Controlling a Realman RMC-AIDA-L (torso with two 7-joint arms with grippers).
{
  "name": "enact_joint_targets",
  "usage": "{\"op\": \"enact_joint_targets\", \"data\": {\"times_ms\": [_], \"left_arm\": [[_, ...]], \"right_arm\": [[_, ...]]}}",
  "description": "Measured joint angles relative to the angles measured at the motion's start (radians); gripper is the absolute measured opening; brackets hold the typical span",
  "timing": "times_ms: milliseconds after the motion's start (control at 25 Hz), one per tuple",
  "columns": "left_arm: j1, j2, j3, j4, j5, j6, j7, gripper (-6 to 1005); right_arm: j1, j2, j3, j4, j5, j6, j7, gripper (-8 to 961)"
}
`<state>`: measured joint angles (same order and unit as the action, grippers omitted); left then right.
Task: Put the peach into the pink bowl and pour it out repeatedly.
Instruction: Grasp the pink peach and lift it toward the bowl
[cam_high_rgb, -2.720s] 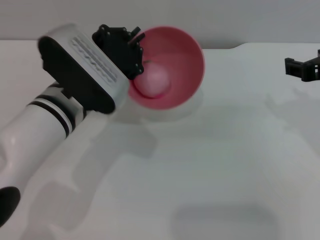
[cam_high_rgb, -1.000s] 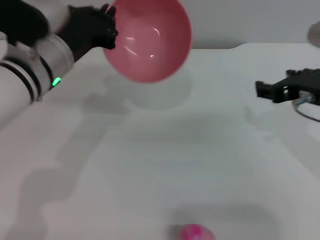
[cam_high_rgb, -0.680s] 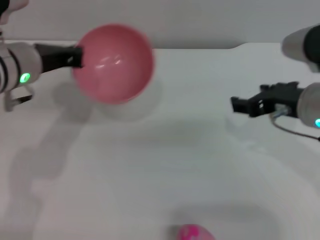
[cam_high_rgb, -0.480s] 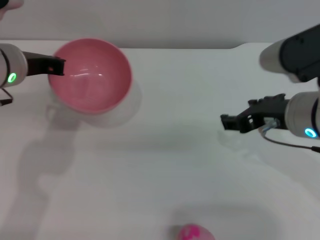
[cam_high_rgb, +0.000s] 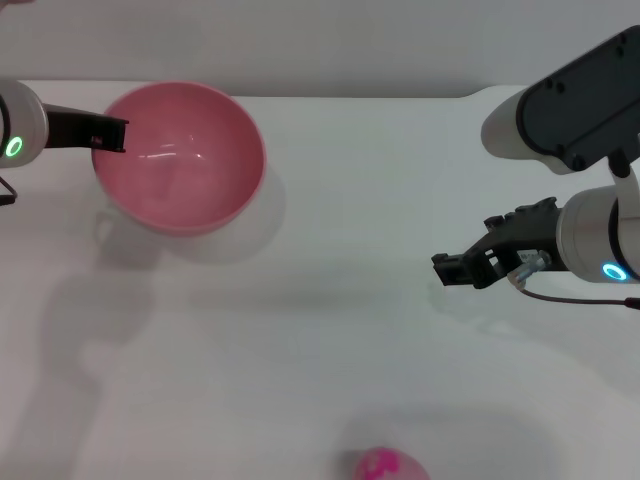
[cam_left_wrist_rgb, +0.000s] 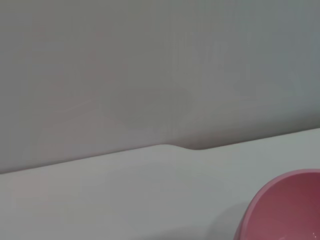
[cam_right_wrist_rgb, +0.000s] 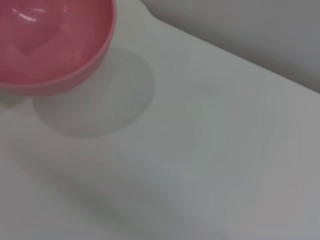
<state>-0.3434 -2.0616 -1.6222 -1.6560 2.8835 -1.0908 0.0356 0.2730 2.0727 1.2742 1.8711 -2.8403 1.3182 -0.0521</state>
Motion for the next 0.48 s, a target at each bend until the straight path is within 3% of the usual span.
{"op": "enact_joint_targets", "data": {"times_ms": [480], "left_arm": [[-0.012,0.000,-0.002,-0.011,0.001,-0.026,0.005,45]], "right_arm": [[0.012,-0.002,0.001,-0.011,-0.003,0.011,-0.003,727]]}}
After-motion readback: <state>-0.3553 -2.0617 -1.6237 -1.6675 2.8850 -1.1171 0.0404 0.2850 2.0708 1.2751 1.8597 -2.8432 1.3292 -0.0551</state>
